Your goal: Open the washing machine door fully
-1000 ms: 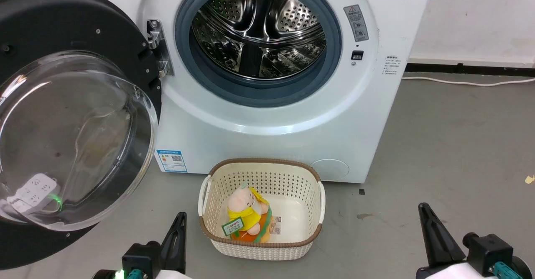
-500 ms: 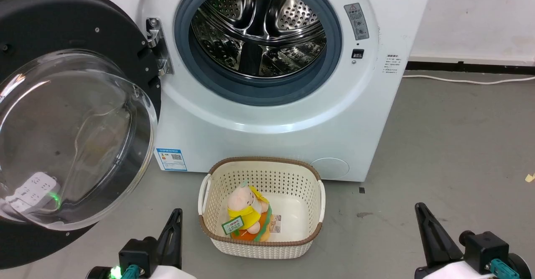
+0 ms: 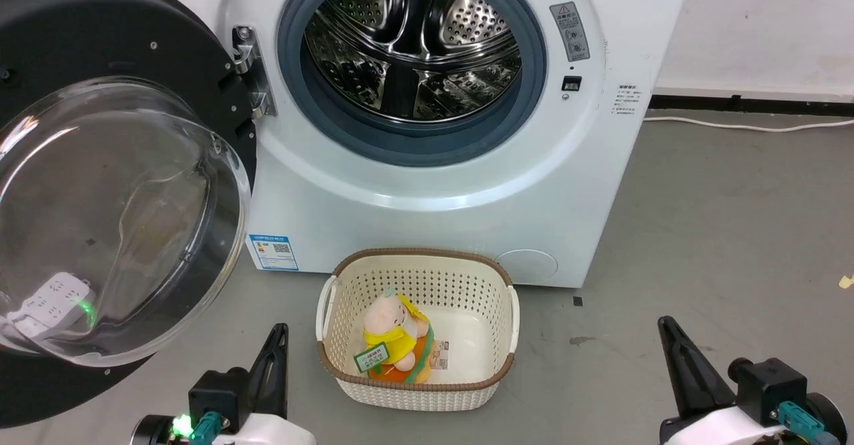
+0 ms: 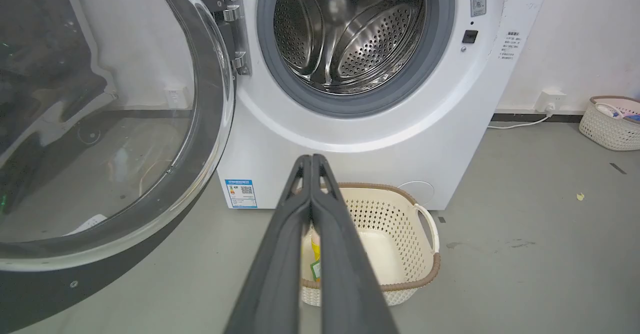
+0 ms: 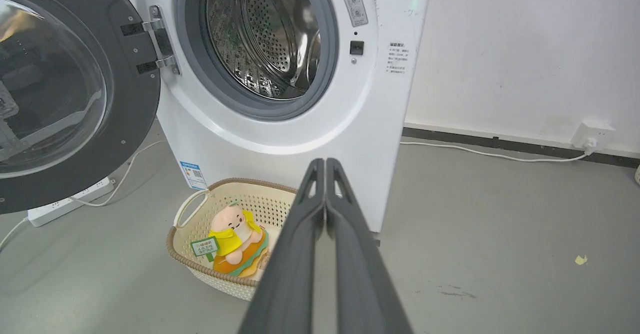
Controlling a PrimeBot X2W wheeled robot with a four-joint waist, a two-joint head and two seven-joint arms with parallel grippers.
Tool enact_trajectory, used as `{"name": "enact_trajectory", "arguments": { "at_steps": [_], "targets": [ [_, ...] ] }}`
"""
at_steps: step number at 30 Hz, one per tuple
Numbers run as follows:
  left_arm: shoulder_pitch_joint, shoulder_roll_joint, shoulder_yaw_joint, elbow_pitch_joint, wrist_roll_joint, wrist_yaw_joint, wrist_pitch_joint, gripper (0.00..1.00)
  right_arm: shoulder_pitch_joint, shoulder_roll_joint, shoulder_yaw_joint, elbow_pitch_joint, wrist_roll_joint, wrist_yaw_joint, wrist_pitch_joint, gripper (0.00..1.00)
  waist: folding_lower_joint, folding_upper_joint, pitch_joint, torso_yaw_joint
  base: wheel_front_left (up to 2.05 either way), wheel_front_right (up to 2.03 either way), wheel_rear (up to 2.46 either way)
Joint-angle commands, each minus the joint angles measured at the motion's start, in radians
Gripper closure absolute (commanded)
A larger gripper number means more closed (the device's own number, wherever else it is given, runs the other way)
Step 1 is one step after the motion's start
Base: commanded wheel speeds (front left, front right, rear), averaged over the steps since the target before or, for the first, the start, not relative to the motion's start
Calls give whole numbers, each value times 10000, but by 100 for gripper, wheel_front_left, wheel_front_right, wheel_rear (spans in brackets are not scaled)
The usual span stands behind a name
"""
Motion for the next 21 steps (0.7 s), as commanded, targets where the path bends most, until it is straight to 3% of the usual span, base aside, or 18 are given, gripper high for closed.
{"name": "enact_trajectory", "arguments": {
  "at_steps": [1, 21],
  "targets": [
    [-109, 6, 54, -63, 71, 73, 86, 100, -123, 27, 8, -94, -113, 6, 45, 100, 0, -1, 5, 0, 0, 0, 0],
    [-228, 6, 215, -317, 290, 118, 474, 100, -272, 34, 18, -232, -328, 7, 435, 100, 0, -1, 78, 2, 0, 0, 0]
  ]
}}
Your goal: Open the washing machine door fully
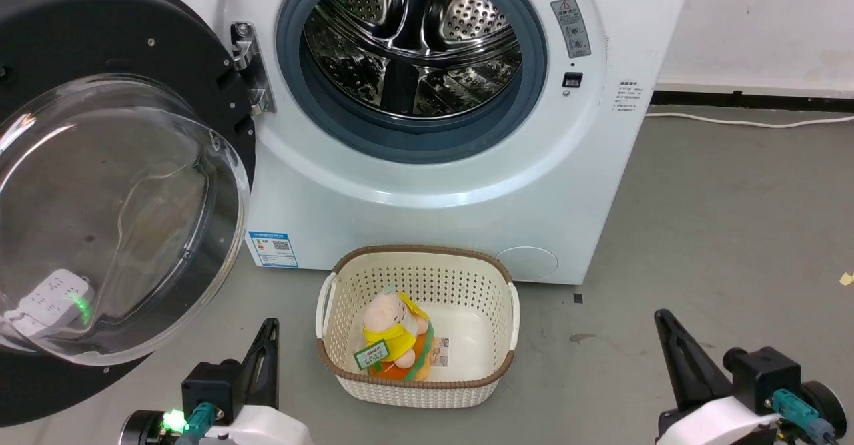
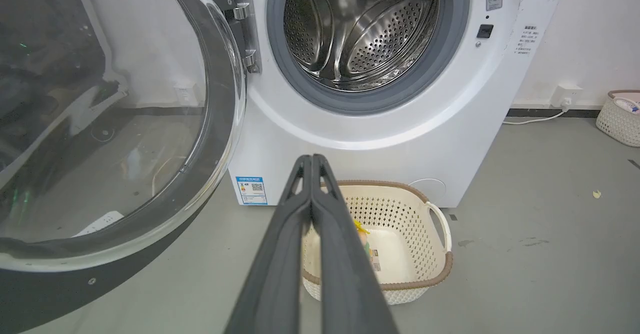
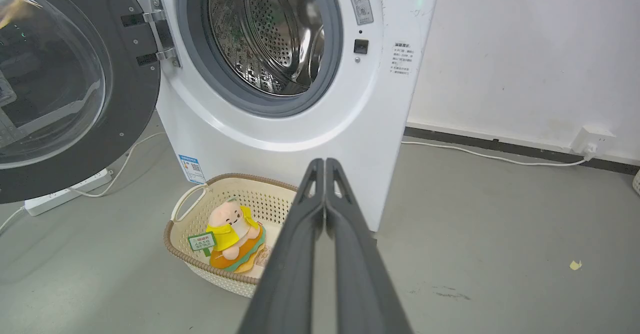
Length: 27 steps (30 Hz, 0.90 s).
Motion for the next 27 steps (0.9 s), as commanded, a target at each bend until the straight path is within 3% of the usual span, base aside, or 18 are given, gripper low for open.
{"name": "enact_trajectory", "arguments": {
  "at_steps": [1, 27],
  "targets": [
    [-166, 6, 14, -79, 83, 41, 55, 100, -131, 32, 7, -72, -82, 7, 40, 100, 0, -1, 2, 0, 0, 0, 0],
    [-328, 6, 234, -426, 383, 103, 587, 100, -335, 42, 20, -261, -377, 9, 573, 100, -1, -1, 103, 3, 0, 0, 0]
  ]
}}
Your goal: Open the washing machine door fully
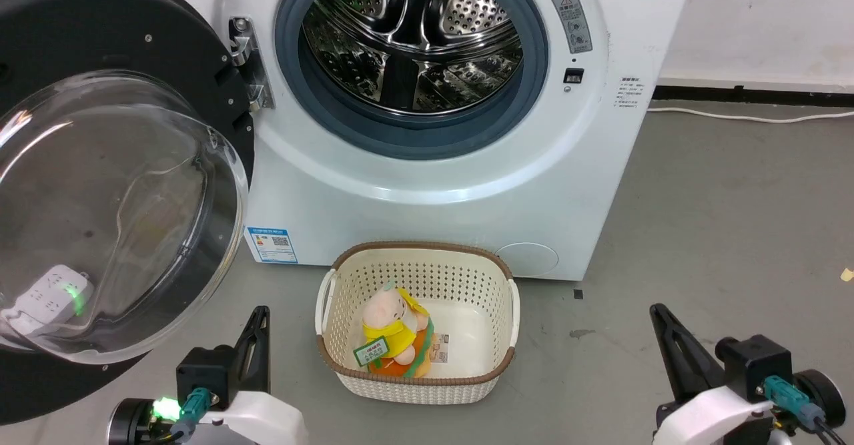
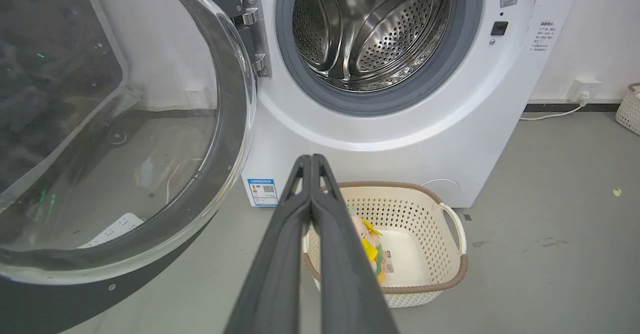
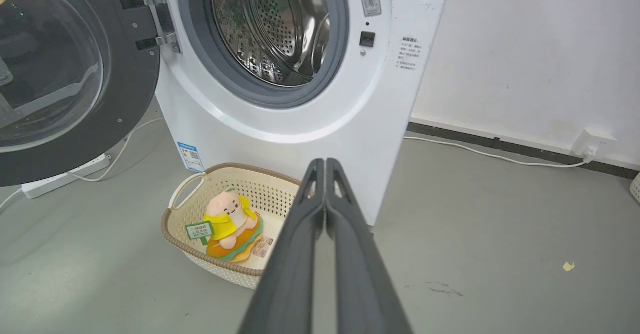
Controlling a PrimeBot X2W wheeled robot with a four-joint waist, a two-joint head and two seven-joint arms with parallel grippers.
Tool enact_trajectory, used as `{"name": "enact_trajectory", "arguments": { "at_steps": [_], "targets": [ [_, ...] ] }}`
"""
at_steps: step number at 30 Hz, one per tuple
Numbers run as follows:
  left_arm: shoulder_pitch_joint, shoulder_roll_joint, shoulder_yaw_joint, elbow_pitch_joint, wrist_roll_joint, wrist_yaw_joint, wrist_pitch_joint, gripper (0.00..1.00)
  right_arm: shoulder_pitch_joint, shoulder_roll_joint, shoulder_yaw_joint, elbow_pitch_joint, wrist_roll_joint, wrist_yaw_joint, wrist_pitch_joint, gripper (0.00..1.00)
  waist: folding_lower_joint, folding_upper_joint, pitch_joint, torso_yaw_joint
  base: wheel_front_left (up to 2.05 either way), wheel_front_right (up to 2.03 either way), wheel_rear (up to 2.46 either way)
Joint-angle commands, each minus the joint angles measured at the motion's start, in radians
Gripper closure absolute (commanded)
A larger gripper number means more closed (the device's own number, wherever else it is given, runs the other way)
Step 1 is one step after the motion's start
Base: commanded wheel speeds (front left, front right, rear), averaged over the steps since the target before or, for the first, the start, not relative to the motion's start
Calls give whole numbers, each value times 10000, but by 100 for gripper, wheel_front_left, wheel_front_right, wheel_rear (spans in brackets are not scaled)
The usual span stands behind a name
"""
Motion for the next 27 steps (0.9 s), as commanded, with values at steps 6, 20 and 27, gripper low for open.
{"name": "enact_trajectory", "arguments": {
  "at_steps": [6, 20, 27],
  "targets": [
    [-189, 7, 99, -118, 106, 30, 158, 100, -193, 43, 5, -124, -151, 8, 116, 100, 0, -1, 18, 1, 0, 0, 0],
    [-189, 7, 99, -118, 106, 30, 158, 100, -193, 43, 5, -124, -151, 8, 116, 100, 0, -1, 18, 1, 0, 0, 0],
    [-189, 7, 99, -118, 106, 30, 158, 100, -193, 43, 5, -124, -151, 8, 116, 100, 0, -1, 18, 1, 0, 0, 0]
  ]
}}
